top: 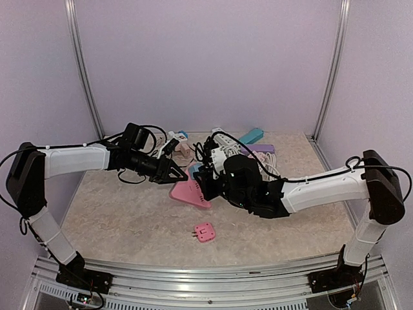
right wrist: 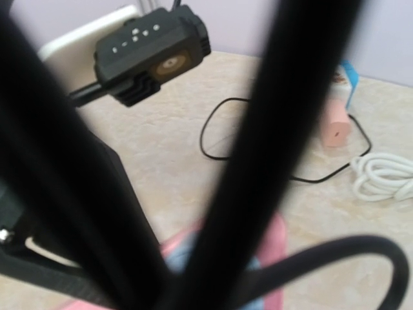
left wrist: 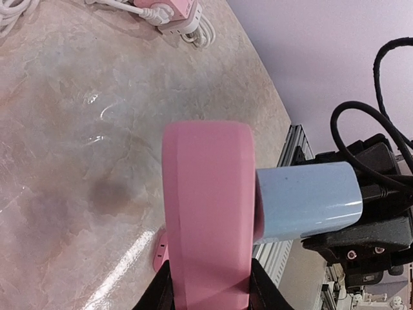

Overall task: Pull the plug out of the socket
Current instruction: Remove the plug from the socket.

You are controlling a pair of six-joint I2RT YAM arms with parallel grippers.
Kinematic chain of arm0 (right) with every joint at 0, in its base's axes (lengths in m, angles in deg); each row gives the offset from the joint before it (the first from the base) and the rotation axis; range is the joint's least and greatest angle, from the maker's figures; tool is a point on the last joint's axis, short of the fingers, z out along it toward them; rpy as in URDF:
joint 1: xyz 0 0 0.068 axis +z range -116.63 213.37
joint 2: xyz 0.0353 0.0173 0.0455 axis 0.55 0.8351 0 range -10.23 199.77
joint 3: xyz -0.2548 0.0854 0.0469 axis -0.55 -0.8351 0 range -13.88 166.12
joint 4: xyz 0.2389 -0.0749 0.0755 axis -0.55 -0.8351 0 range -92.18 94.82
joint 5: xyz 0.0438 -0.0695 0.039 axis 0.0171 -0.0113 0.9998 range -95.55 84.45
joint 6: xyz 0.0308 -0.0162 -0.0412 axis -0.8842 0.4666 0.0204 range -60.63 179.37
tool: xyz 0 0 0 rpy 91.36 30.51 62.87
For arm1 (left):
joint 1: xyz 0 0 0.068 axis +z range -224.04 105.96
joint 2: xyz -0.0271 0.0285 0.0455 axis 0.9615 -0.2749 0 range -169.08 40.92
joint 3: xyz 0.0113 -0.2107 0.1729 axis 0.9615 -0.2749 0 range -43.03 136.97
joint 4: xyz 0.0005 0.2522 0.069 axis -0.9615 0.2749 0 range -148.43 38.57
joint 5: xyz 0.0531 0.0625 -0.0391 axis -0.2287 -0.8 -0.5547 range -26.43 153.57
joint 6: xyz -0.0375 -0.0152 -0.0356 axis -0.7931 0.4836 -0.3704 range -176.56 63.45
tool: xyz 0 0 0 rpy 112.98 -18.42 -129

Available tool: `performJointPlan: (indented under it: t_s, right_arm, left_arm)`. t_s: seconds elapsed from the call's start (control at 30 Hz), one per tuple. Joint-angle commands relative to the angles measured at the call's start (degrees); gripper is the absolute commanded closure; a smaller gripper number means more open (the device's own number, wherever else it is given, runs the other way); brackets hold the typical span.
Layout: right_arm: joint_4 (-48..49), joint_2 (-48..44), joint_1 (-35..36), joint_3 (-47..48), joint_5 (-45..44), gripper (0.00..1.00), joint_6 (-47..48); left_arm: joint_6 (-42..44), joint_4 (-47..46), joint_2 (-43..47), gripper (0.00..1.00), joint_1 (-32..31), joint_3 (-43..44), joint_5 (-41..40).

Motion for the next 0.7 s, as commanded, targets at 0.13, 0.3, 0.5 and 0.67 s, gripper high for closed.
performJointPlan:
  t_s: [0.13, 0.3, 0.5, 0.67]
  right_arm:
    - [-5.23, 2.84, 3.09, 4.72, -12.14, 1.0, 6.49]
    - [-5.12, 2.63, 3.2, 4.53, -12.63, 1.0, 6.16]
    - [-2.58, 1.23, 3.06, 2.91, -10.6, 1.0, 5.22]
    - [-0.29, 0.21, 2.07, 1.19, -7.38, 1.0, 3.27]
  left_arm:
    - [-1.13, 0.41, -1.0, 0.97, 2.51, 0.53, -1.74]
    - [-1.2, 0.4, -1.13, 0.97, 2.71, 0.57, -1.71]
    - [-1.07, 0.12, -0.84, 0.97, 2.71, 0.5, -1.13]
    - [-0.9, 0.1, -0.52, 0.97, 2.71, 0.49, -1.31]
